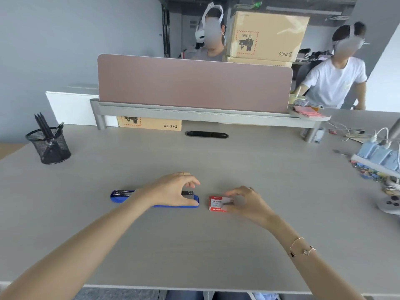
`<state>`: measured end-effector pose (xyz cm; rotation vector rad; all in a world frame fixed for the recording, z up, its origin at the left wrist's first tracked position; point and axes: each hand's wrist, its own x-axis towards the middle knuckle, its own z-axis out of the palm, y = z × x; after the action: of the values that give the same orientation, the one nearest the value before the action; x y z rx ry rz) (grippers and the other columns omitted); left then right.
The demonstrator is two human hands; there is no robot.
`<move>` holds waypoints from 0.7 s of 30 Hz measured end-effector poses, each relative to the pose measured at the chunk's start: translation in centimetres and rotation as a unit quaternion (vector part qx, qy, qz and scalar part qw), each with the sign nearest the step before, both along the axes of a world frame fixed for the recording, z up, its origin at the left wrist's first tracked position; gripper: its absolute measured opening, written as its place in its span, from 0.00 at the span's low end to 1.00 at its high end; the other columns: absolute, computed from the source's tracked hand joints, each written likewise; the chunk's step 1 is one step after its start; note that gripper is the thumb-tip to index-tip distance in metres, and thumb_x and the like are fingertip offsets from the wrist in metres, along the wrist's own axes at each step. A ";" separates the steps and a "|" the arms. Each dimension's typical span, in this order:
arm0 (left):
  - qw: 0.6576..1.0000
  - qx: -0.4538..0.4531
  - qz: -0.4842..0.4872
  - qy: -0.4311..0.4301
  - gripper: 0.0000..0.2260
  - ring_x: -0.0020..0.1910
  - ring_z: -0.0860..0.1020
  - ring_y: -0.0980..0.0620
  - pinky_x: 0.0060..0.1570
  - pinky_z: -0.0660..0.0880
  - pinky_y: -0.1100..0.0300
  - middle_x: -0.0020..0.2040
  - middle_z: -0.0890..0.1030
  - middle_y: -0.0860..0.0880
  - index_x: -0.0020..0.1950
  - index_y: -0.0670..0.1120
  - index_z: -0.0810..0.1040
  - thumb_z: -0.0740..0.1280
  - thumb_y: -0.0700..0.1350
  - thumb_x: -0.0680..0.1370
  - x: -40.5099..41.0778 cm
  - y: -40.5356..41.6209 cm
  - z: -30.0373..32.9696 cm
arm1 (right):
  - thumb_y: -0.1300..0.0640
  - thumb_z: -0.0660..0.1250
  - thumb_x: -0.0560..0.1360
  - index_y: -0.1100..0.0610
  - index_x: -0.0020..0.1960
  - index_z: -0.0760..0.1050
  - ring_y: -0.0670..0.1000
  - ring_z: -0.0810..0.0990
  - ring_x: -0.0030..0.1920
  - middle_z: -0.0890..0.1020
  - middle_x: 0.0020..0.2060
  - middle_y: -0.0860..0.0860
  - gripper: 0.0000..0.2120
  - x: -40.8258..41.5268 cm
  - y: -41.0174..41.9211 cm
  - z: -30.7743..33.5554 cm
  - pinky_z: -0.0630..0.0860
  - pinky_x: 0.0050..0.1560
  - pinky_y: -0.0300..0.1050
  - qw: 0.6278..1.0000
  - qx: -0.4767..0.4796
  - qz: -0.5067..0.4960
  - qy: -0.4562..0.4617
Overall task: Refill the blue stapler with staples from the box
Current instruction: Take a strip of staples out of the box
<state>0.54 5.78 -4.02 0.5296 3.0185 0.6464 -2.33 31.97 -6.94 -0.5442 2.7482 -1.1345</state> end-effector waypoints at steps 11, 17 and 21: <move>0.994 -0.062 -0.039 0.084 0.19 0.49 0.73 0.55 0.48 0.68 0.61 0.47 0.81 0.55 0.53 0.52 0.79 0.70 0.63 0.70 -1.1 4.9 -2.1 | 0.48 0.74 0.65 0.44 0.54 0.78 0.50 0.72 0.59 0.79 0.52 0.47 0.18 0.2 1.3 -0.5 0.65 0.66 0.50 0.999 0.019 0.018 0.031; 0.998 -0.025 -0.042 0.050 0.17 0.48 0.73 0.57 0.46 0.70 0.62 0.48 0.81 0.56 0.55 0.55 0.80 0.72 0.60 0.70 -1.1 4.7 -1.9 | 0.50 0.73 0.67 0.44 0.57 0.77 0.50 0.70 0.58 0.78 0.52 0.49 0.19 0.2 1.6 -0.6 0.64 0.64 0.46 0.999 0.028 0.005 0.041; 0.998 -0.024 -0.044 0.041 0.17 0.48 0.71 0.59 0.41 0.66 0.70 0.48 0.81 0.58 0.56 0.56 0.80 0.71 0.60 0.70 -1.1 4.8 -1.7 | 0.49 0.73 0.67 0.43 0.56 0.77 0.50 0.72 0.56 0.79 0.48 0.46 0.17 0.2 1.7 -0.7 0.65 0.63 0.47 0.999 0.027 0.008 0.037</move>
<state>-0.51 10.62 -5.69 0.7003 3.0559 0.5604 -2.09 33.67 -7.60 -0.6122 2.8232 -1.0546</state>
